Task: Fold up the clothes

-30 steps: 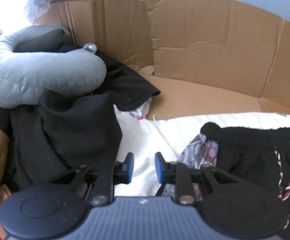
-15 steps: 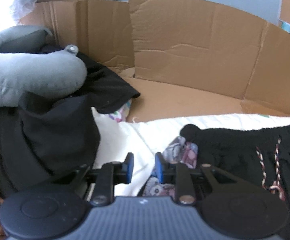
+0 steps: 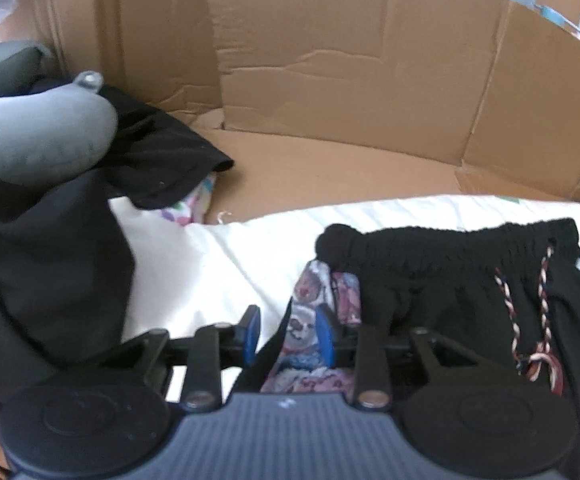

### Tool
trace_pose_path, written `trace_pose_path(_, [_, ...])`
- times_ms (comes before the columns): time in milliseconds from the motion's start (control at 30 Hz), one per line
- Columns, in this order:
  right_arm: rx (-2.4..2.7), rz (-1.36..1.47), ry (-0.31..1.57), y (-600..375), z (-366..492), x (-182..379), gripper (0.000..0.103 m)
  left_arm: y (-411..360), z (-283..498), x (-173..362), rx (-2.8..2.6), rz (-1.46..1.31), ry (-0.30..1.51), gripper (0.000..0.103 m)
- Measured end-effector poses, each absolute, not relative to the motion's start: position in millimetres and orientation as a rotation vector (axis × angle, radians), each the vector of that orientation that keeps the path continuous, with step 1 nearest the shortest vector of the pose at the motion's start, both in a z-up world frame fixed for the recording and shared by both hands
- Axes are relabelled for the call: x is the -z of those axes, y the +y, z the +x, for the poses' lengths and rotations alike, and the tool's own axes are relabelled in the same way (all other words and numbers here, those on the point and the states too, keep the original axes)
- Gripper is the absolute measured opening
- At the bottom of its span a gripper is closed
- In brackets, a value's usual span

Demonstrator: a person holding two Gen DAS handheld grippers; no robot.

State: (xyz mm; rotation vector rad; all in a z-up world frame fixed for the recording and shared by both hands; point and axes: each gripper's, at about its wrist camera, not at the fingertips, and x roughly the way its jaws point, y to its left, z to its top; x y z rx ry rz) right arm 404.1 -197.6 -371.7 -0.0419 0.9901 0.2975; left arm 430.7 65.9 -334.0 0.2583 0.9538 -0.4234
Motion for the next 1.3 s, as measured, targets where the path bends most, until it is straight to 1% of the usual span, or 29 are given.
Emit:
trace_pose_path(233, [-0.353,-0.066,0.979,-183.0,403.0,373.8,0.043,57.0,426.2,341.1,0.451,0.316,0.954,0.033])
trace_pose_path(300, [-0.354,-0.089,0.973,-179.9,401.2,373.2,0.023,58.1,425.2,339.1,0.453,0.317,0.946,0.033])
trace_pose_path(367, [-0.353,-0.107,0.973,-178.4,400.1,370.9,0.011,62.8,425.9,335.6,0.456,0.317,0.940,0.033])
trace_pose_path(400, [-0.348,-0.127,0.969,-178.2,399.3,369.0,0.009,65.1,426.2,333.8,0.457,0.320,0.937,0.033])
trace_pose_path(667, [-0.278,-0.283,0.948,-182.5,399.7,353.7,0.006,82.3,429.4,318.8,0.459,0.304,0.905,0.037])
trace_pose_path(833, [-0.233,-0.365,0.951,-182.9,403.3,350.1,0.004,77.5,437.9,326.4,0.473,0.294,0.923,0.039])
trace_pose_path(900, [-0.209,-0.370,0.965,-186.4,404.9,351.3,0.001,73.3,441.0,327.9,0.491,0.275,0.930,0.040])
trace_pose_path(1000, [-0.190,-0.349,0.980,-192.0,408.1,352.7,0.001,65.8,444.8,332.1,0.508,0.275,0.943,0.042])
trace_pose_path(1100, [-0.184,-0.313,0.988,-196.3,409.7,353.3,0.000,59.2,449.7,340.7,0.513,0.296,0.969,0.042])
trace_pose_path(1133, [-0.182,-0.300,0.987,-197.4,410.0,353.4,0.000,58.6,451.2,343.4,0.516,0.293,0.980,0.040])
trace_pose_path(1167, [-0.179,-0.289,0.985,-198.5,409.4,353.8,0.000,58.3,451.9,345.6,0.524,0.291,0.990,0.036])
trace_pose_path(1200, [-0.176,-0.282,0.982,-199.1,408.5,353.8,0.000,57.7,451.7,347.4,0.536,0.292,0.998,0.027])
trace_pose_path(1267, [-0.172,-0.283,0.971,-196.9,406.5,354.3,0.000,56.6,449.9,350.6,0.570,0.294,1.017,0.014])
trace_pose_path(1300, [-0.166,-0.292,0.965,-196.8,406.2,354.2,0.000,54.4,448.2,351.9,0.573,0.315,1.017,0.009])
